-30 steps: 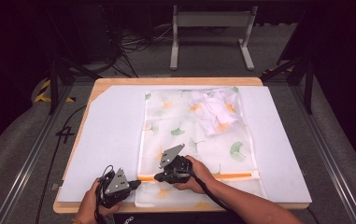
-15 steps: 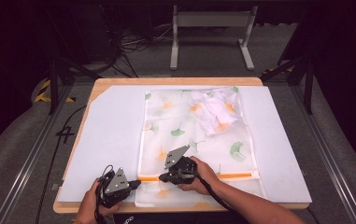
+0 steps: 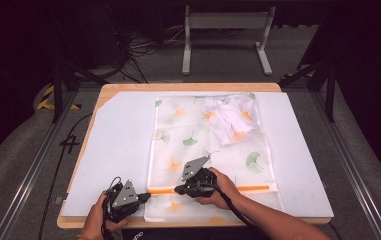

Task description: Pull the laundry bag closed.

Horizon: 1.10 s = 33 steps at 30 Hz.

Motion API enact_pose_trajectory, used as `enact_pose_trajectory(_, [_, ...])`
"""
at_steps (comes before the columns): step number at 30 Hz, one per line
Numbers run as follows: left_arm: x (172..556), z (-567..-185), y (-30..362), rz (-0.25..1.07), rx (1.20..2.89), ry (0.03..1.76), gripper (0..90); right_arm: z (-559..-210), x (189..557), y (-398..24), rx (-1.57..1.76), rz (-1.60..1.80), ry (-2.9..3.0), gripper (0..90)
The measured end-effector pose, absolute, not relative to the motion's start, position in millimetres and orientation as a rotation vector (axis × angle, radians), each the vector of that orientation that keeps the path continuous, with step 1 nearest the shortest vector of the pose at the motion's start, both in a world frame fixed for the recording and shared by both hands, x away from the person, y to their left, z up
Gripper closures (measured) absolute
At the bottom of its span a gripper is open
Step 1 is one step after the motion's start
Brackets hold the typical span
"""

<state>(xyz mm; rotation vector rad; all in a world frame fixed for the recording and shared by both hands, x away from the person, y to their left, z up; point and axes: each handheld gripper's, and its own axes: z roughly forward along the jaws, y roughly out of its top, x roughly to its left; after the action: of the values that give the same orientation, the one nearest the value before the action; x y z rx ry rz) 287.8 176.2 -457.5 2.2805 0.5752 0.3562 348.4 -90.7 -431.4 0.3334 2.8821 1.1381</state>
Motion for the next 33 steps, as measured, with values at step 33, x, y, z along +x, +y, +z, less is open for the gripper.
enact_pose_trajectory(33, [288, -458, 177, 0.353, 2.274, 0.573, 90.0, -433, 345, -124, 0.393, 1.17, 2.848, 90.0])
